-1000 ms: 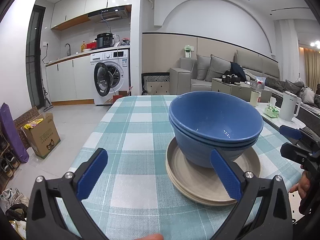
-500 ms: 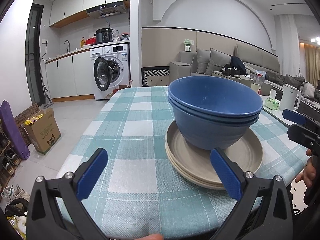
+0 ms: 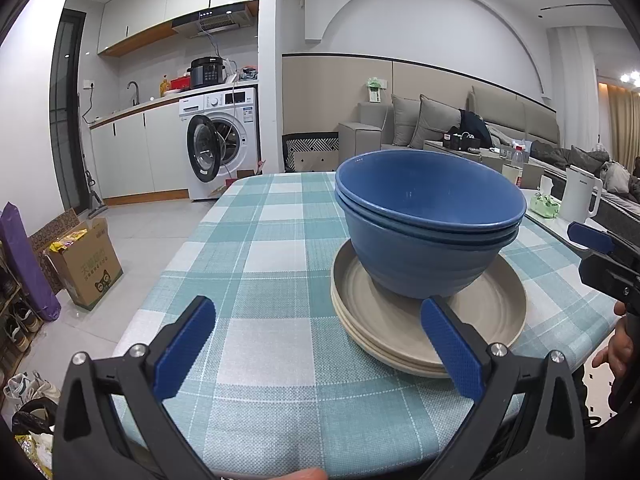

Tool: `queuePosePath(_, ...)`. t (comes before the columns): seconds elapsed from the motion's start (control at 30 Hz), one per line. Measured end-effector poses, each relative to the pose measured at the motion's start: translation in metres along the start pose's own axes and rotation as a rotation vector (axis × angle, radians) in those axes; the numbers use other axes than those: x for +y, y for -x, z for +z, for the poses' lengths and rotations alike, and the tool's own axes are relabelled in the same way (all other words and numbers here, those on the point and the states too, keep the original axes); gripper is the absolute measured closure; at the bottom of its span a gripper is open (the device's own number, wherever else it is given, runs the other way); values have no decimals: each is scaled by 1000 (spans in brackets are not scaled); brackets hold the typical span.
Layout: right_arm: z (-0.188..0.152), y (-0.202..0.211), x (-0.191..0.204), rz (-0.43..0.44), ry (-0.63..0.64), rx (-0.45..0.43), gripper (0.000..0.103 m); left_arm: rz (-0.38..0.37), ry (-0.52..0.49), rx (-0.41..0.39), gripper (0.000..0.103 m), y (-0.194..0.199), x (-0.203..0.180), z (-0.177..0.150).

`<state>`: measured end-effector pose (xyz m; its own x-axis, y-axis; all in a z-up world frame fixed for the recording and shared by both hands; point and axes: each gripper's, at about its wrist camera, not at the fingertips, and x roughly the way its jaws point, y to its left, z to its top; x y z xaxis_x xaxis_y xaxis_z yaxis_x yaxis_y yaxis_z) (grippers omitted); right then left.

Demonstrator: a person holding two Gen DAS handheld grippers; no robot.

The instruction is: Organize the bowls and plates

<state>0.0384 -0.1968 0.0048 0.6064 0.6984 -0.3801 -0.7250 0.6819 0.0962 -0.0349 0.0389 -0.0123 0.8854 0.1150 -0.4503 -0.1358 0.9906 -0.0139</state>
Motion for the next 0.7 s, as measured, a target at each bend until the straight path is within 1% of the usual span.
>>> queuePosePath(0.7,0,0,3,0,7,9,1,-14,-11,10,0,1,-3,-2)
